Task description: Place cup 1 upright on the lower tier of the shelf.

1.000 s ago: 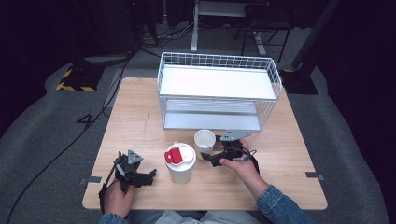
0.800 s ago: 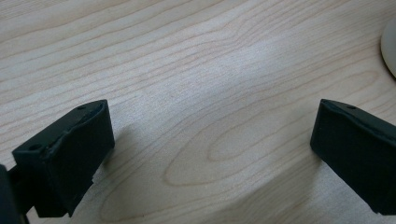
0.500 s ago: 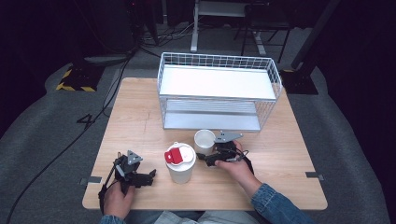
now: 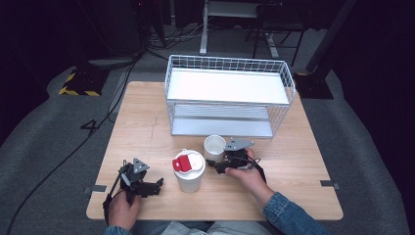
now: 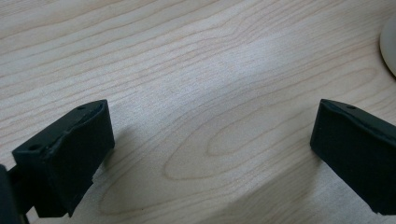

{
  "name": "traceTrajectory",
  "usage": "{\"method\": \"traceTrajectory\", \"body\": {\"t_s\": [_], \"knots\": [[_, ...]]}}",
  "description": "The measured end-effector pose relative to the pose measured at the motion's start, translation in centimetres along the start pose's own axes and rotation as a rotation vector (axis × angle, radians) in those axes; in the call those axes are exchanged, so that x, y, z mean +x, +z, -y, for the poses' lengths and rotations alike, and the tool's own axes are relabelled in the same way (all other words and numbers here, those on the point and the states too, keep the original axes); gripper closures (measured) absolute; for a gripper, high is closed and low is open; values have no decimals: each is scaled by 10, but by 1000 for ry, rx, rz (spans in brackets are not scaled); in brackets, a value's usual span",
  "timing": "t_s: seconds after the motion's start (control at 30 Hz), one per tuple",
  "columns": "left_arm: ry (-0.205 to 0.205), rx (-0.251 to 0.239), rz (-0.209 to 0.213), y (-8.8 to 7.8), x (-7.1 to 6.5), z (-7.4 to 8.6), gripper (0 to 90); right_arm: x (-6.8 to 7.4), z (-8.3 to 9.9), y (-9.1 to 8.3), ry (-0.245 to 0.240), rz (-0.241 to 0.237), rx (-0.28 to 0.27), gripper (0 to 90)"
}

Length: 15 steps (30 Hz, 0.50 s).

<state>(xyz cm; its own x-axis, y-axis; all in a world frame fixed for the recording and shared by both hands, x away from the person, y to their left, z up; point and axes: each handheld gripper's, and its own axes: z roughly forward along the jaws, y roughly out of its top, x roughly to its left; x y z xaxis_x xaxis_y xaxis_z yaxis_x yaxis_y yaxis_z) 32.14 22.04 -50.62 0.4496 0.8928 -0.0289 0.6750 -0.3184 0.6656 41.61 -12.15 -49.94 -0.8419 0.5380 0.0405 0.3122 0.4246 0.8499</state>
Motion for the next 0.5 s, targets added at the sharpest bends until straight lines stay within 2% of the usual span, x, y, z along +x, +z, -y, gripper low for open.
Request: {"method": "traceTrajectory", "body": {"t_s": [0.23, 0.5], "knots": [[1, 0, -1, 0, 0, 0, 1, 0, -1, -1, -21, 13, 4, 233], [1, 0, -1, 0, 0, 0, 1, -1, -3, -4, -19, 10, -16, 234]]}}
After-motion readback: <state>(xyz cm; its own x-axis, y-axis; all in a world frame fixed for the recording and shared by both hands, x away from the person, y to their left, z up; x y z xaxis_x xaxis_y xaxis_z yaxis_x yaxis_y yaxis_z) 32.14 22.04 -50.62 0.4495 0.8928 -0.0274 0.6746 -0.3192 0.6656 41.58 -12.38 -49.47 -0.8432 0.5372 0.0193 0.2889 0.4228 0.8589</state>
